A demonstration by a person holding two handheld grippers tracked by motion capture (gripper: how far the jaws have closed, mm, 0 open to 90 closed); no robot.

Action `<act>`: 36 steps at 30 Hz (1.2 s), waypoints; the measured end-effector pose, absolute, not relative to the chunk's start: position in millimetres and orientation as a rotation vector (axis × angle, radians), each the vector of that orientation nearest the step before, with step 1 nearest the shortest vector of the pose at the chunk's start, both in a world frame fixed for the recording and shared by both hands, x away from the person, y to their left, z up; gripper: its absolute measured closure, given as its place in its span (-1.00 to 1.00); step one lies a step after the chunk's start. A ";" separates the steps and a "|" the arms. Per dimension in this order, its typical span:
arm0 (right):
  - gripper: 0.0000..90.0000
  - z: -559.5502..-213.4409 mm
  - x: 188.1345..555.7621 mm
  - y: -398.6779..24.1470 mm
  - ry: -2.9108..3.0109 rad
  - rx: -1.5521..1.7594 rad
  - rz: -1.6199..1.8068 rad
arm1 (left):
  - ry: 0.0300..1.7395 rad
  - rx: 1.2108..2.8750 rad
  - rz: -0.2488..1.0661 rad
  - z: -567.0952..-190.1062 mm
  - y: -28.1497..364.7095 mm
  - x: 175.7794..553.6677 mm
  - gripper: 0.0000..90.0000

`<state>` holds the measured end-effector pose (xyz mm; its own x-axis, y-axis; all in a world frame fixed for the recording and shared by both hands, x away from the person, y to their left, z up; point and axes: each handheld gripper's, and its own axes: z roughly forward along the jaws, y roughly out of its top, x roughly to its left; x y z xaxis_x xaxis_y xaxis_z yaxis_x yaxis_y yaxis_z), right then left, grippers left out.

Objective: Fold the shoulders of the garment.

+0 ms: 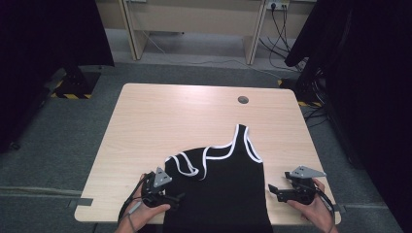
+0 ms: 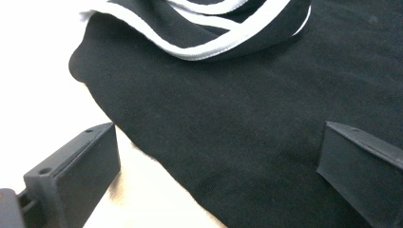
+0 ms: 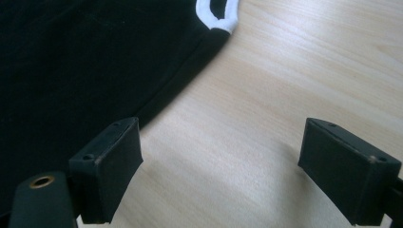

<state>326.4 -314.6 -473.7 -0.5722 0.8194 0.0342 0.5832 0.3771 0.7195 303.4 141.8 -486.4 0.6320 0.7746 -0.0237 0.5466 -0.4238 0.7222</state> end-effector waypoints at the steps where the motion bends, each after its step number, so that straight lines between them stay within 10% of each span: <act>1: -0.67 -473.2 328.0 -313.4 2.315 1.227 1.010 | 1.028 2.137 0.409 -486.4 141.8 303.4 -1.00; 36: -0.54 -451.7 422.7 -254.9 2.337 1.177 1.044 | 1.033 2.135 0.413 -486.4 141.9 303.5 -1.00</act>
<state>422.7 -254.9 -451.7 -0.6077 0.7933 0.0372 0.5570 0.3923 0.7321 303.5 141.9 -486.4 0.6280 0.7779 -0.0222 0.5481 -0.4219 0.7222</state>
